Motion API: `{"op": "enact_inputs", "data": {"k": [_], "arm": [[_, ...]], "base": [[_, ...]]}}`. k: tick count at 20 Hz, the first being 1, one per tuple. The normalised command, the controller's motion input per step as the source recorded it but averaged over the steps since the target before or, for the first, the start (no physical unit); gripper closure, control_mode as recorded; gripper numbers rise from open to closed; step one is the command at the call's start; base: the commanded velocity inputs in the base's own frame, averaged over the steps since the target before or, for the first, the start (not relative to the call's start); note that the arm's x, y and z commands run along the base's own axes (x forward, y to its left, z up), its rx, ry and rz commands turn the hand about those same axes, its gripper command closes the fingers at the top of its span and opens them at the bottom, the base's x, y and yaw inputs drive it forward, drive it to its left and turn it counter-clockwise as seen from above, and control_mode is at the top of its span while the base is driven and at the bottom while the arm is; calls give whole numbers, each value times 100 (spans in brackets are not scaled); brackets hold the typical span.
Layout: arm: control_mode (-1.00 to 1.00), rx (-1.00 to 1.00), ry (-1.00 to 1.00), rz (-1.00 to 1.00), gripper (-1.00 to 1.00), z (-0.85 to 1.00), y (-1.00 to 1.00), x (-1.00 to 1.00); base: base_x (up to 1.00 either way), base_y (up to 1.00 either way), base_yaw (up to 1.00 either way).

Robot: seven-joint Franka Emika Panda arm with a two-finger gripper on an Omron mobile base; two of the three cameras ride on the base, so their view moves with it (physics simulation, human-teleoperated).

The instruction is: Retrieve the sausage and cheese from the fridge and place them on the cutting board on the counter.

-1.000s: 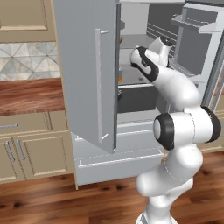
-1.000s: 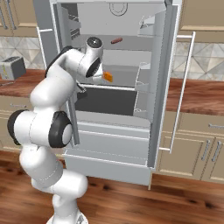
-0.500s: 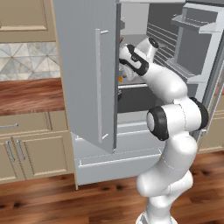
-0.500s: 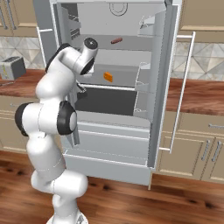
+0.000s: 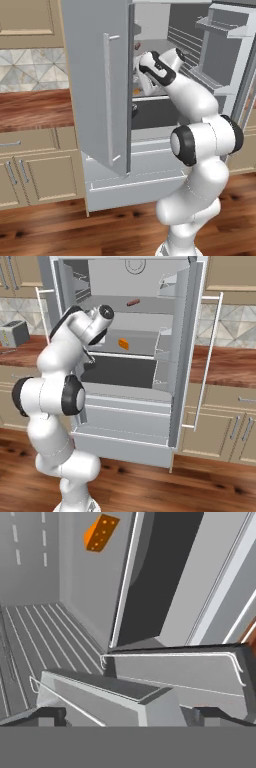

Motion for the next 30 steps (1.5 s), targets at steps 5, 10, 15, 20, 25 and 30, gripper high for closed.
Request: {"op": "enact_inputs", "data": {"k": [5,10,15,20,25,30], "arm": [[-100,1,-9,4,-100,6,100,-46],[-100,0,-7,4,-100,1,100,-62],[-100,0,-2,2,-100,8,100,-46],[-100,0,0,2,-100,7,100,-36],[-100,0,0,1,-100,0,100,-29],[-100,0,-3,0,-100,5,98,-2]], "base": [[0,0,0],[0,0,0],[0,0,0],[0,0,0],[0,0,0],[0,0,0]]}}
